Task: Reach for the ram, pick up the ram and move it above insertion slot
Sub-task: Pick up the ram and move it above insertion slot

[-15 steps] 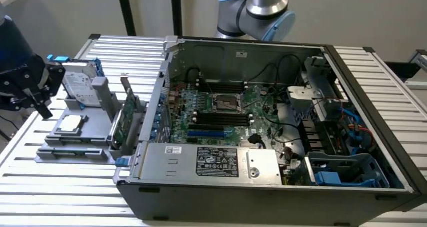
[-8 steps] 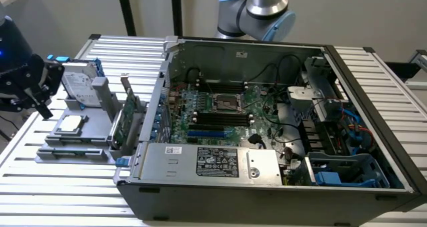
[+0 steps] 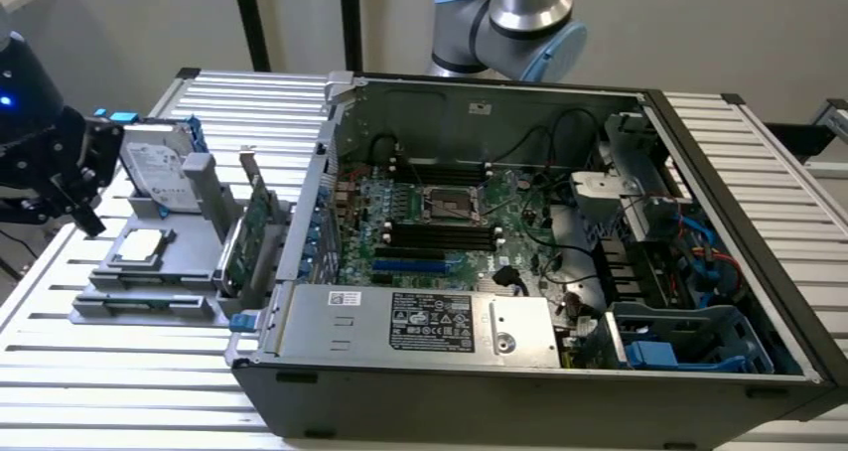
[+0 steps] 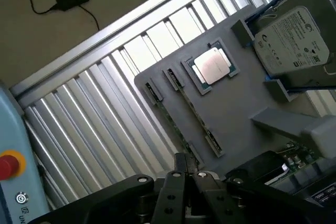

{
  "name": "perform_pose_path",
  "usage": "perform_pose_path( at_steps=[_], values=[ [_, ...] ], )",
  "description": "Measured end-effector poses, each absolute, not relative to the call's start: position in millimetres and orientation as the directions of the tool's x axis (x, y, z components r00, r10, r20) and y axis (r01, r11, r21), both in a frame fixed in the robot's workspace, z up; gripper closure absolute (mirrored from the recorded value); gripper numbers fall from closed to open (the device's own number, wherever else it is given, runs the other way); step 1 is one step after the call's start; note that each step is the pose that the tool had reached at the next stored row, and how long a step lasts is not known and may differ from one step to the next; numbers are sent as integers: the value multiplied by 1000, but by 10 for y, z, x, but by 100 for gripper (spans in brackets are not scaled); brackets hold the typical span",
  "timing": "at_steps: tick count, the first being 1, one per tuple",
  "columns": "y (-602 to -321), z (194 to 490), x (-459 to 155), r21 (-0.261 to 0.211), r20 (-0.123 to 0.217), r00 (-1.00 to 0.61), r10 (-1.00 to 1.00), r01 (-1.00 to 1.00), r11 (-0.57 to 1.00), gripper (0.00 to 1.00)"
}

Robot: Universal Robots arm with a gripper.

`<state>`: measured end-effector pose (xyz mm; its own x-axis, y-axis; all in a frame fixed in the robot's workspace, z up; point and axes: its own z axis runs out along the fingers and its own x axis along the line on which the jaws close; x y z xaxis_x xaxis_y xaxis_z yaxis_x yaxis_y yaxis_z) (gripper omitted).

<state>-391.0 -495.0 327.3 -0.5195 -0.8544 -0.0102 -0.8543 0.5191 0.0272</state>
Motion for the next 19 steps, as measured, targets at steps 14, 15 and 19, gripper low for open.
perform_pose_path(
  at_steps=[14,15,19],
  values=[
    [-4950,3273,-3911,23,-12,-287,-958,-958,287,89],
    [-4950,3273,-3911,22,-12,-269,-963,-963,269,89],
    [-4950,3273,-3911,21,-13,-199,-980,-980,199,89]
  ],
)
